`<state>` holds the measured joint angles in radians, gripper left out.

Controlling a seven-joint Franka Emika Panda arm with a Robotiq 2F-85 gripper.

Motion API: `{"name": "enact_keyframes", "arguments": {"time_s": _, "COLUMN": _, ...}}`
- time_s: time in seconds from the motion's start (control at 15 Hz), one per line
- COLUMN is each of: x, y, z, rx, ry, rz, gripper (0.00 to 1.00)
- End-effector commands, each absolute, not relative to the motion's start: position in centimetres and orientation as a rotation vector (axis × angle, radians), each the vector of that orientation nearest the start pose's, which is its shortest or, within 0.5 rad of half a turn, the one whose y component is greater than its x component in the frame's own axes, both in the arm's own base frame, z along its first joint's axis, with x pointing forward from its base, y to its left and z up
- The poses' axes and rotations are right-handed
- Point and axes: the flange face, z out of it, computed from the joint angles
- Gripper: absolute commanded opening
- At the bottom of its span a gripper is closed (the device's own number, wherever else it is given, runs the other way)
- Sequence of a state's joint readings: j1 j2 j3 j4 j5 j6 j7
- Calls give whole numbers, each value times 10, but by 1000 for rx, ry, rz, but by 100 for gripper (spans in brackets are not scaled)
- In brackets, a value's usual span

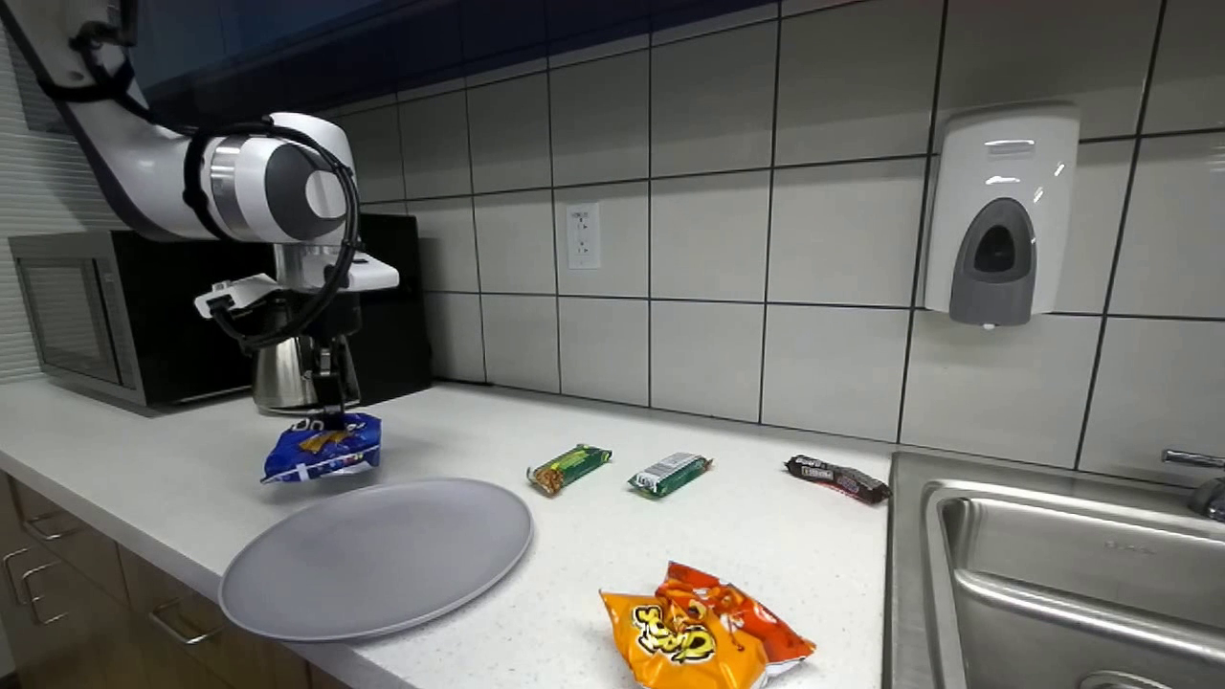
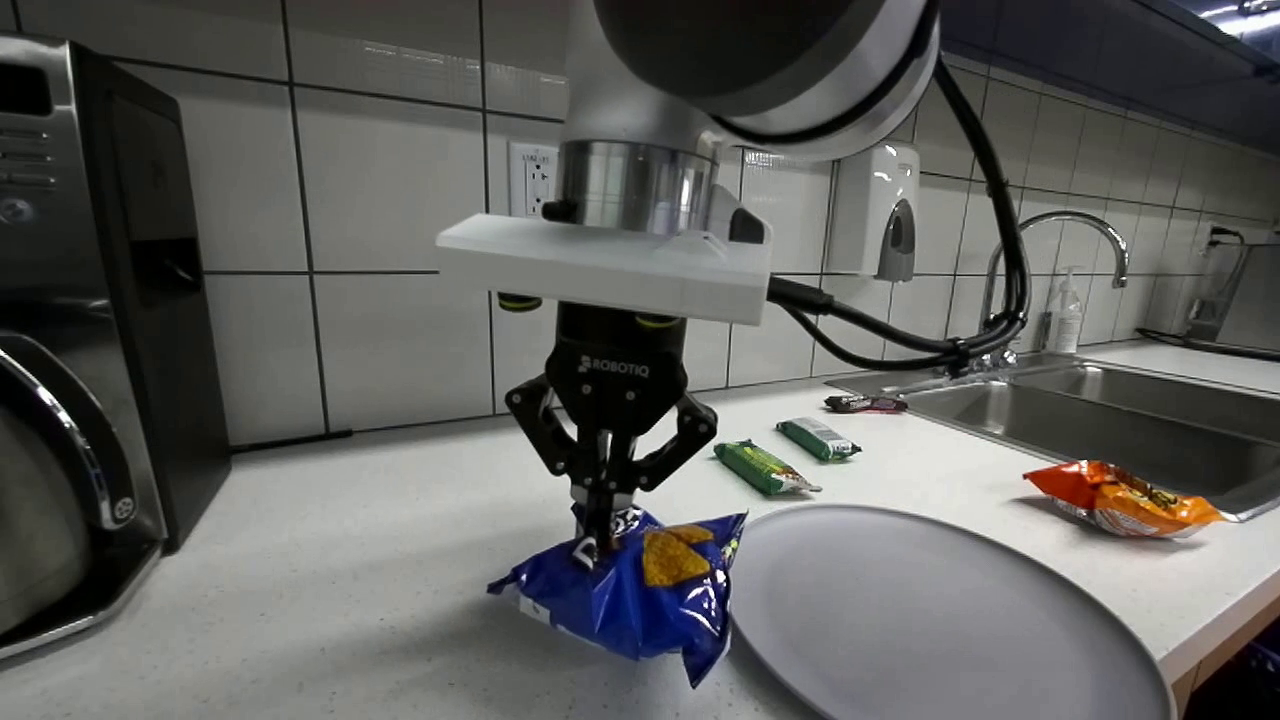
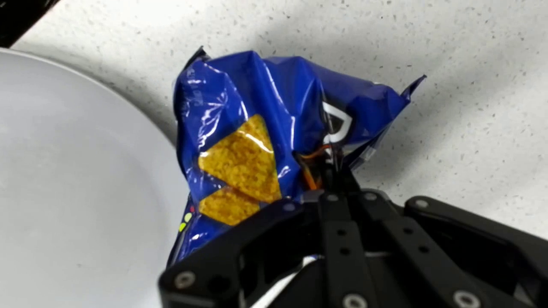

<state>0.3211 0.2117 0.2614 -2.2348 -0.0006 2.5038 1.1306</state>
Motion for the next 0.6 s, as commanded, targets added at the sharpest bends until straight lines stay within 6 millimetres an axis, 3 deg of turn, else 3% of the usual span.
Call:
{"name": "enact_keyframes", "arguments": {"time_s": 0.0, "x": 474, "y": 319, "z": 280, "rx": -2976, "ry": 730, "rz": 38, "gripper": 1}}
{"name": "enact_keyframes", "arguments": {"time_s": 0.4, "x": 484, "y": 330, "z": 271, "rx": -2990, "ry": 668, "rz": 67, "gripper": 1}}
{"name": "enact_keyframes", "arguments": {"time_s": 0.47, "x": 486, "y": 330, "z": 271, "rx": -2992, "ry": 668, "rz": 65, "gripper": 27}}
{"name": "enact_keyframes", "arguments": {"time_s": 0.53, "x": 487, "y": 330, "z": 270, "rx": -2993, "ry": 668, "rz": 66, "gripper": 29}}
